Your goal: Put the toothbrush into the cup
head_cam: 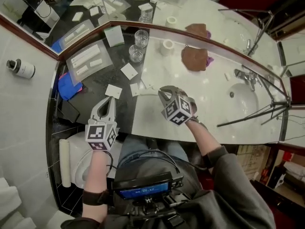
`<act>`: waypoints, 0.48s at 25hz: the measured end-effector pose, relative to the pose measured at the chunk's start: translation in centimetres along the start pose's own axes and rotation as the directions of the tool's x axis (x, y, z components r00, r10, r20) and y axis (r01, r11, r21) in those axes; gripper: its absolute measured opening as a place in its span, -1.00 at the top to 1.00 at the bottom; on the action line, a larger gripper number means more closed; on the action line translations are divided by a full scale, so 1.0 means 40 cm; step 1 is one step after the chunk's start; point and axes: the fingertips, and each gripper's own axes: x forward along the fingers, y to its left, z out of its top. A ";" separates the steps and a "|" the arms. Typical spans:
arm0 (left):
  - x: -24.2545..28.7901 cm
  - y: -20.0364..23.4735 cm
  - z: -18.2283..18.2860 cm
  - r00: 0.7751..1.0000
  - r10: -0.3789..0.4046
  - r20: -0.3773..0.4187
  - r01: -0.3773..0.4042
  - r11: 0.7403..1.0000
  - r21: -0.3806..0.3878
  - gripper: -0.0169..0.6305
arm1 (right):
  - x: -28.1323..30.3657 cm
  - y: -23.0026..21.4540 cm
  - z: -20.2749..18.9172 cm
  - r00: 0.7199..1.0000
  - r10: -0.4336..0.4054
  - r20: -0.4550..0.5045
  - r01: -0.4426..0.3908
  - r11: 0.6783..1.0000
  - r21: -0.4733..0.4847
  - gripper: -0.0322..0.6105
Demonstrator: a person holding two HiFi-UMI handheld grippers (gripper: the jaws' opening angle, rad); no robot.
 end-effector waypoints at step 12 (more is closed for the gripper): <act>0.013 -0.035 -0.059 0.998 -0.049 -0.033 0.048 0.999 -0.016 0.94 | 0.067 0.191 -0.147 0.971 0.097 -0.219 -0.128 0.983 -0.132 0.75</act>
